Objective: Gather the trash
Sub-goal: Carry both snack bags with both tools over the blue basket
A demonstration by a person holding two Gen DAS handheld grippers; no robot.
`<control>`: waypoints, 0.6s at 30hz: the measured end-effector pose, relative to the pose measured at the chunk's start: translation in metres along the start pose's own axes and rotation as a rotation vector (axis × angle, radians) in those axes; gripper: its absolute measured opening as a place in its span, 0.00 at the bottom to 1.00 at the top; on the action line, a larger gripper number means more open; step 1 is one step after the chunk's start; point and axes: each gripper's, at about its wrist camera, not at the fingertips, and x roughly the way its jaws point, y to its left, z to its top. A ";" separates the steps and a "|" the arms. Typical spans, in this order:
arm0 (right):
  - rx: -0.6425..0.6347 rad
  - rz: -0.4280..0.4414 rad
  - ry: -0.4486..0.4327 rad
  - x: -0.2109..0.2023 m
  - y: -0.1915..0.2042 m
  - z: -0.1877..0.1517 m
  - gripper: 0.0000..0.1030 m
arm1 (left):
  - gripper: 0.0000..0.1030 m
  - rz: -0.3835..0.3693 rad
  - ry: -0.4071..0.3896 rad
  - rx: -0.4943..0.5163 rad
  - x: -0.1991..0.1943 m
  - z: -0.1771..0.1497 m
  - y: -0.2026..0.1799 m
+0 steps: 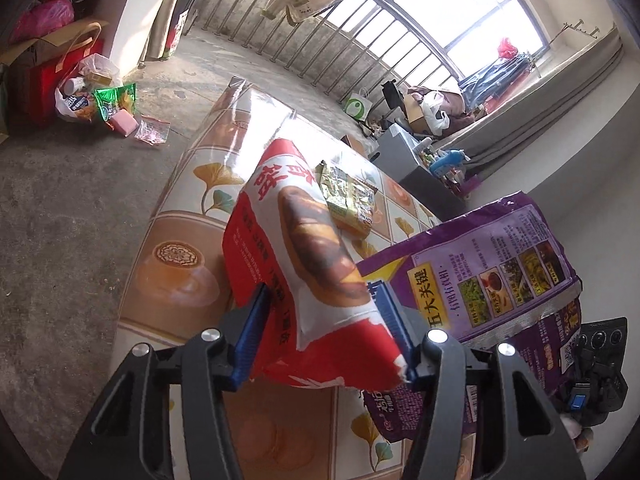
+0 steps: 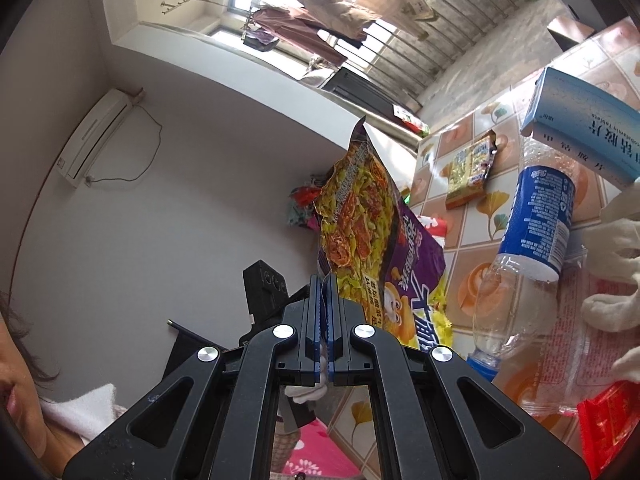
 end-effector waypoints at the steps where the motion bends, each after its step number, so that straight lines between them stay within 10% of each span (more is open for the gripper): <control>1: -0.007 0.002 -0.010 -0.002 0.002 0.001 0.01 | 0.35 0.022 -0.010 0.014 -0.003 0.000 0.000; 10: -0.071 0.056 -0.131 -0.046 0.027 0.005 0.01 | 0.19 0.079 -0.139 0.092 -0.056 0.005 -0.016; 18: -0.159 0.038 -0.372 -0.146 0.050 0.003 0.01 | 0.19 -0.070 -0.235 0.267 -0.090 0.021 -0.115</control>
